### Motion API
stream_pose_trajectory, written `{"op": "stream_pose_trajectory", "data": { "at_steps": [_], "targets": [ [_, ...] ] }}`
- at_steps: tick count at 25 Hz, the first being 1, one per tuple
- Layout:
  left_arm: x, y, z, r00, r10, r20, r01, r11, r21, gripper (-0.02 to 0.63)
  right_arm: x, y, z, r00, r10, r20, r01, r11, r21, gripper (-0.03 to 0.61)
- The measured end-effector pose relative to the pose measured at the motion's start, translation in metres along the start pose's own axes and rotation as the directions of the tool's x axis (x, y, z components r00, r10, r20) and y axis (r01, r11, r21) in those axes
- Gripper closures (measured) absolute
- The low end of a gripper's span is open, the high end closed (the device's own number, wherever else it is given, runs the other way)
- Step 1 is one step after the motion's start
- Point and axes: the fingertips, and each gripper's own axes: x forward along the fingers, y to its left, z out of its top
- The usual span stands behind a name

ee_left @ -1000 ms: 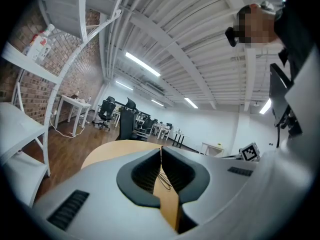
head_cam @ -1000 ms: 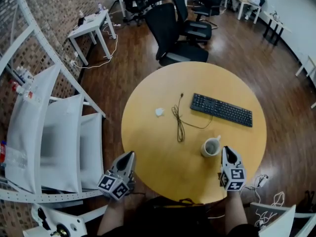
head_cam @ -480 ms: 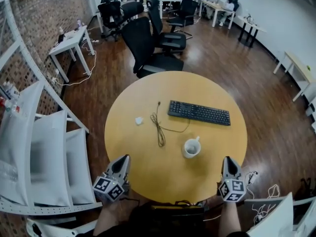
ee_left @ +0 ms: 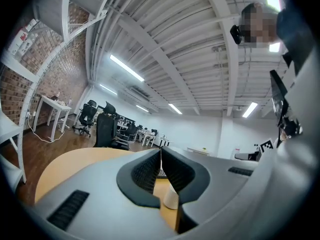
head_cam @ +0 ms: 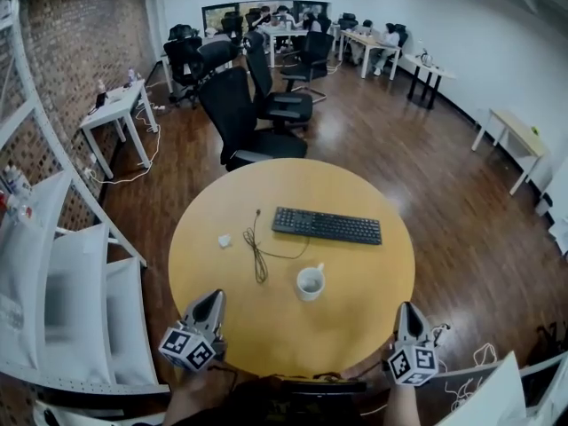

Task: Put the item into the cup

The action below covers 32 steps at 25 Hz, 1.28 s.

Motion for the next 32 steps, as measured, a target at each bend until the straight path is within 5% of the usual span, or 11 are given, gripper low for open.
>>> {"op": "stream_pose_trajectory", "data": {
  "at_steps": [10, 20, 32],
  "targets": [
    [-0.002, -0.044, 0.012, 0.999, -0.003, 0.052, 0.001, 1.0, 0.027, 0.614, -0.017, -0.034, -0.008, 0.998, 0.055, 0.028, -0.057, 0.996, 0.068, 0.569],
    [-0.001, -0.064, 0.008, 0.999, -0.002, 0.041, -0.001, 0.998, 0.066, 0.614, 0.002, -0.003, -0.016, 0.991, 0.133, -0.032, -0.134, 0.99, -0.032, 0.571],
    [-0.01, -0.06, -0.002, 0.997, 0.053, 0.055, -0.054, 0.999, 0.005, 0.614, -0.002, -0.001, 0.006, 0.988, 0.146, -0.048, -0.149, 0.987, -0.066, 0.571]
  ]
}}
